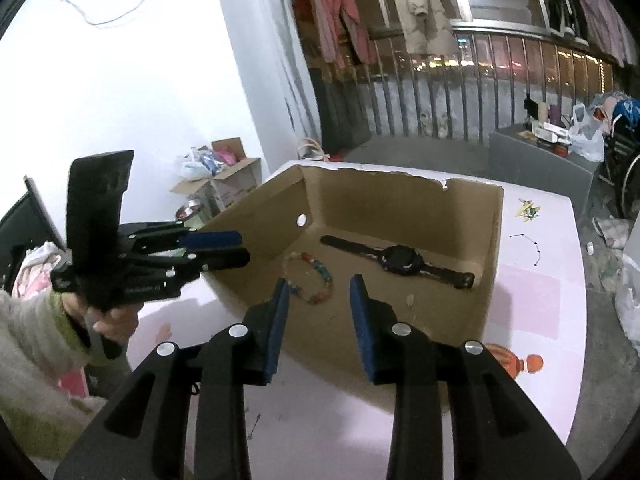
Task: Organize jewelry
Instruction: 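Withdraw both grippers from the box toward the pink beaded bracelet and silver charm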
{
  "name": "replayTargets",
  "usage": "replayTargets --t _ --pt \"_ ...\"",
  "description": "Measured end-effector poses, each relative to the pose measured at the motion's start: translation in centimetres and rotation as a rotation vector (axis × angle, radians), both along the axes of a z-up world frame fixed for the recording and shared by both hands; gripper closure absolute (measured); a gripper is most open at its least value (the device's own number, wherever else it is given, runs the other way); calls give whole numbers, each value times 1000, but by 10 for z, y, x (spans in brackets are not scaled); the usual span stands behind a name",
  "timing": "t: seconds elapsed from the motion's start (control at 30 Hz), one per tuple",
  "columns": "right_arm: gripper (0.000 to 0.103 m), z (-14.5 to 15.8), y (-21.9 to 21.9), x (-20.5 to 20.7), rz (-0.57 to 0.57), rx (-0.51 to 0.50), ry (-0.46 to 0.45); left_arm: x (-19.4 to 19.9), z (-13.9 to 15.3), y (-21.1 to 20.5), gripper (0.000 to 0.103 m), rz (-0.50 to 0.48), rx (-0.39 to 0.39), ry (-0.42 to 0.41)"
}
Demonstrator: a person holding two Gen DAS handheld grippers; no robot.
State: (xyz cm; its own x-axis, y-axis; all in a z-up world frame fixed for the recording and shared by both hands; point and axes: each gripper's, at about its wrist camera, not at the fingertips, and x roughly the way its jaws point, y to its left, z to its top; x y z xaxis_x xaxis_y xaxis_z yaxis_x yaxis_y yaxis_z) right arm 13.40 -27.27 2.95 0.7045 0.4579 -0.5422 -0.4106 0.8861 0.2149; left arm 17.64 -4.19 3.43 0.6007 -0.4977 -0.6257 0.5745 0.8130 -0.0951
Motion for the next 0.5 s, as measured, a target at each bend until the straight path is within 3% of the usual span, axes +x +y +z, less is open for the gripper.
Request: replayTargets --t 0.27,0.5 --pt "71 -13 6 -37 68 18 35 -44 3 32 71 -2 -19 -10" --pt "71 -44 25 -44 91 -29 102 -78 -7 44 71 -35 23 13"
